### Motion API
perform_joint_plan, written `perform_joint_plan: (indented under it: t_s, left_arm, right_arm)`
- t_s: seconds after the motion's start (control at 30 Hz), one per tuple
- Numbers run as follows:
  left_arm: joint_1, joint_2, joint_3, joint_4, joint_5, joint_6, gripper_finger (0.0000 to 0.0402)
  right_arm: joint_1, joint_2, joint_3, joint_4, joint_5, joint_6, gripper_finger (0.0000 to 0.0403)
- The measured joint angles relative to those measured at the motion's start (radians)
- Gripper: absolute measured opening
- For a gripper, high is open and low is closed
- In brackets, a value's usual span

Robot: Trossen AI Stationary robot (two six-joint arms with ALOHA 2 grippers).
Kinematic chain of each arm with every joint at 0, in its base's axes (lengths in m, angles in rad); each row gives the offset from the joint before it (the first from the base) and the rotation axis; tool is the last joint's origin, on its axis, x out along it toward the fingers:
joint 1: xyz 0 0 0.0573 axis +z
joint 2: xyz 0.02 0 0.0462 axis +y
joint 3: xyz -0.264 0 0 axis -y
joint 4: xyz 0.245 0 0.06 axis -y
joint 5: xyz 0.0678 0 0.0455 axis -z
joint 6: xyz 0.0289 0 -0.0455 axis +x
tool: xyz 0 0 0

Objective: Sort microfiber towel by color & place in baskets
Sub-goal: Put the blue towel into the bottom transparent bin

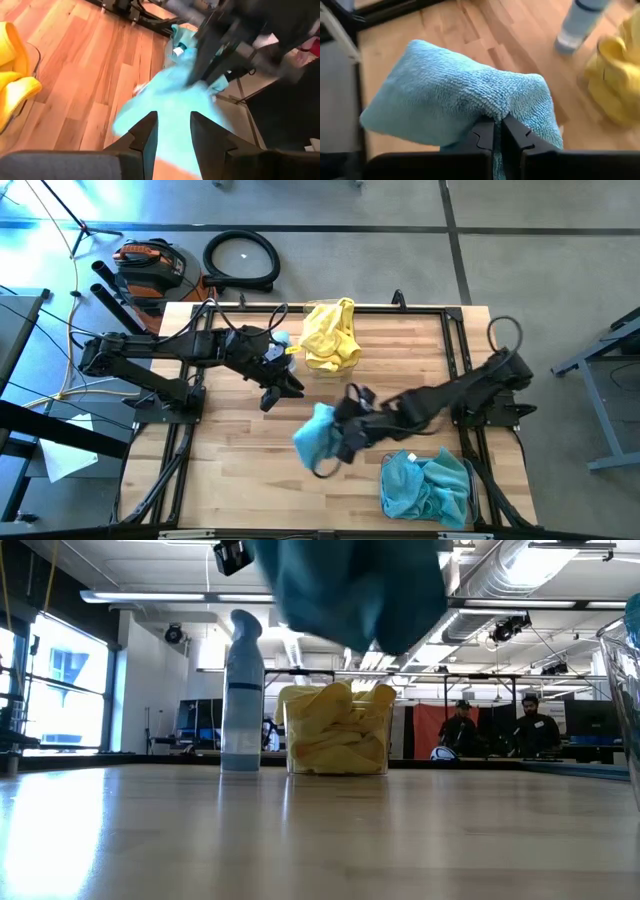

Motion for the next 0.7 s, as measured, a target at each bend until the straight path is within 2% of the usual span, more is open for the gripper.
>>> perform_joint_plan:
  t_s: [0.2,0.3,0.53,0.7]
  left_arm:
    - [0.000,0.000,0.000,-0.010,0.004,0.002,0.0103]
    - [0.000,0.000,0.000,-0.023,0.004,0.026,0.0103]
    - [0.000,0.000,0.000,-0.058,0.004,0.027,0.0104]
    - [0.000,0.000,-0.001,-0.058,0.004,0.027,0.0103]
  right_arm:
    - [0.137,-0.113,0.000,-0.138,0.013,0.287,0.0001]
    - [0.209,-0.157,0.000,-0.202,-0.015,0.456,0.0001]
    - [0.385,-0.208,0.000,-0.419,-0.196,0.906,0.0000]
    - [0.475,-0.204,0.000,-0.617,-0.378,1.183,0.0000]
